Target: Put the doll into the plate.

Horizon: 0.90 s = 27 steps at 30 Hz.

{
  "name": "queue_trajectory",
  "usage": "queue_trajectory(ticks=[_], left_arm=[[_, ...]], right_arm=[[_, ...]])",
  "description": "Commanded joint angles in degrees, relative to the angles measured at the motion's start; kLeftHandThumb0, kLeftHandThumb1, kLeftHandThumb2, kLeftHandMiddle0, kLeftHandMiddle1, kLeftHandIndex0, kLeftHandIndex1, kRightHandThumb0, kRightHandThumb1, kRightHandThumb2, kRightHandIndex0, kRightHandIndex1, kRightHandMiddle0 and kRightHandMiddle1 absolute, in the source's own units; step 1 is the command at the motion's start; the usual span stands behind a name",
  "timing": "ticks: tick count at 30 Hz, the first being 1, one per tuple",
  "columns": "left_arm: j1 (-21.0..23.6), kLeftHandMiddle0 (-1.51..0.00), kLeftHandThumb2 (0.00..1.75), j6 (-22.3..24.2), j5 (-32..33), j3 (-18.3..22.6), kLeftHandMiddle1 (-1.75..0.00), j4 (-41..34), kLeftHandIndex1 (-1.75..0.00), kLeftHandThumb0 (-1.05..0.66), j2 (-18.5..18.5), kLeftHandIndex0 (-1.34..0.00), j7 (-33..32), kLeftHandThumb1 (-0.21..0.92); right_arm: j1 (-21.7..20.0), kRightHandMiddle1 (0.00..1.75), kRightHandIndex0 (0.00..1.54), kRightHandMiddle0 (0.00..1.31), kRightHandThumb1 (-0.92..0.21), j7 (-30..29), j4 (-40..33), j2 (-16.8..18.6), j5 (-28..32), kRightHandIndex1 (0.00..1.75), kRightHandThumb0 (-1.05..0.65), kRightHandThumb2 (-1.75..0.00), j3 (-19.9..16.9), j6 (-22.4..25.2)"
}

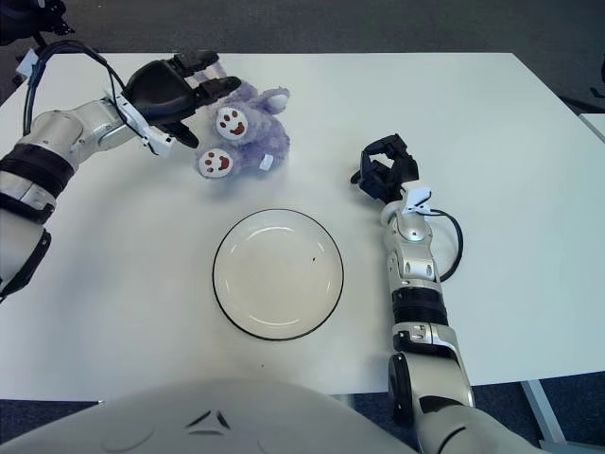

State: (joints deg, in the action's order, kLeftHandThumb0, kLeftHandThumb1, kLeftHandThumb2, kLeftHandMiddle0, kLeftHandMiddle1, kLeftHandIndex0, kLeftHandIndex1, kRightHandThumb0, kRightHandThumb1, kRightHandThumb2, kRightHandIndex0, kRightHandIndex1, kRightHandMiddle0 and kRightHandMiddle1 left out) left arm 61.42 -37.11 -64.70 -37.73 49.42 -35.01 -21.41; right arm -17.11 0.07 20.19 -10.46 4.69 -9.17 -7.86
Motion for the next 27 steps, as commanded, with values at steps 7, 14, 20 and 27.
queue_trajectory(ticks=[7,14,20,27], left_arm=[[2.8,-0.28,0.00,1.6,-1.8,-2.4,-0.01,3.5,-0.01,-0.42,2.1,-0.23,-4.3,0.86],[4.8,-0.31,0.00,3.4,-3.2,-5.1,-0.01,10.4,-0.01,-0.40,5.4,-0.25,-8.6,0.86],[6.5,-0.34,0.00,4.3,-4.4,-7.9,-0.01,15.4,-0.01,-0.44,7.6,-0.25,-11.6,0.86],[7.7,-0.34,0.00,4.7,-4.8,-10.2,-0.01,18.1,-0.01,-0.48,8.6,-0.25,-13.6,0.87]], right_arm=[[1.4,1.75,0.86,0.38,-0.64,0.2,1.3,-0.1,-0.8,1.75,-0.39,-0.89,0.2,1.8],[1.4,1.75,0.86,0.38,-0.64,0.3,1.3,-0.1,-0.8,1.75,-0.39,-0.89,0.2,1.9],[1.4,1.75,0.86,0.38,-0.63,0.4,1.3,-0.2,-0.8,1.75,-0.40,-0.90,0.2,2.0],[1.4,1.75,0.86,0.38,-0.63,0.5,1.4,-0.3,-0.9,1.75,-0.40,-0.90,0.2,2.0]])
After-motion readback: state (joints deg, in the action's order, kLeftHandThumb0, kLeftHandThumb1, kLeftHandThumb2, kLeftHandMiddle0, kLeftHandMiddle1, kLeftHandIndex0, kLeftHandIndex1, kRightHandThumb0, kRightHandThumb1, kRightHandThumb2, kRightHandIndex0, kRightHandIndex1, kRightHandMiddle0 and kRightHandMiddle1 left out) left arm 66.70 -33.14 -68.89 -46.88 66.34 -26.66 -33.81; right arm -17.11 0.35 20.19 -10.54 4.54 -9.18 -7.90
